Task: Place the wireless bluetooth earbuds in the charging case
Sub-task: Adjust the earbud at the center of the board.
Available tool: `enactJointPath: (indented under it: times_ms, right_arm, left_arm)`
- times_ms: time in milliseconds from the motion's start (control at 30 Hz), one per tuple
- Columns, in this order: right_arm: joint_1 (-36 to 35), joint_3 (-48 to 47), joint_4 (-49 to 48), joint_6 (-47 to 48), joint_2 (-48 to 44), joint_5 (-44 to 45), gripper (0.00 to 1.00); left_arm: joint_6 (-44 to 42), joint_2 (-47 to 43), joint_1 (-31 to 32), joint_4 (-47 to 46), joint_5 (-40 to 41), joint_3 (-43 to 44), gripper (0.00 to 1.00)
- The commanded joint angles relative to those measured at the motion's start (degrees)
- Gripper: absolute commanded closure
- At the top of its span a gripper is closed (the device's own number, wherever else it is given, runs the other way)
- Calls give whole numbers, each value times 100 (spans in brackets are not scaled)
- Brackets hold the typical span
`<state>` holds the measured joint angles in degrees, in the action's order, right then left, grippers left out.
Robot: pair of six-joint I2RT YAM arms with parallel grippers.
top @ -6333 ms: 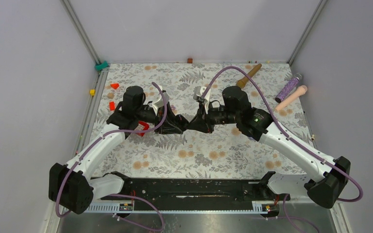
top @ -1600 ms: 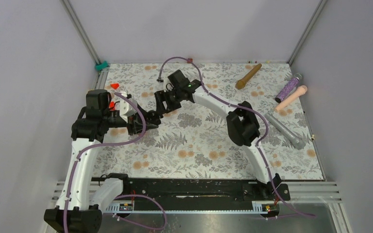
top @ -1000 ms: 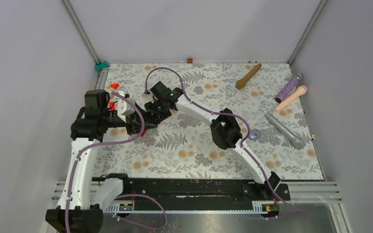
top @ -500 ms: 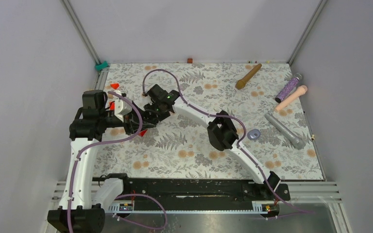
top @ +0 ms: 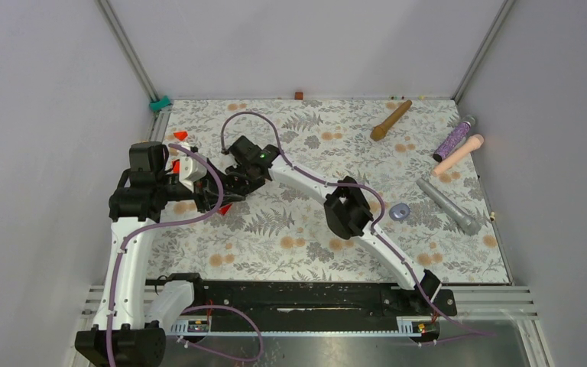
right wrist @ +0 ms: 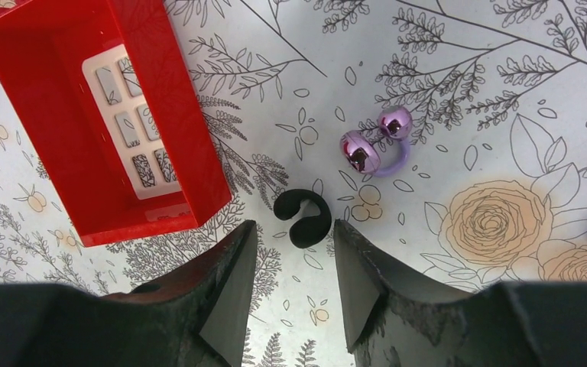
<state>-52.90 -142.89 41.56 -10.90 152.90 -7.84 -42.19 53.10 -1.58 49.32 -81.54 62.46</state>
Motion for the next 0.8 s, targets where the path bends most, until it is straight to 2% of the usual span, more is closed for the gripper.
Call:
enactJointPath:
  times_ms: [0,233,767]
  right_arm:
    - [-145,-283,117,132,128,240,52]
    - [-168,-268,152,151,116,365,64]
    - [-168,-236,256,560,-460,552,73]
  left_arm:
    - [-110,-54,-56,-123,-371,129,100]
    - [-110,-49,-69,-122,-409,134,100]
    - [-120,-76,-122,-123,-472,94,100]
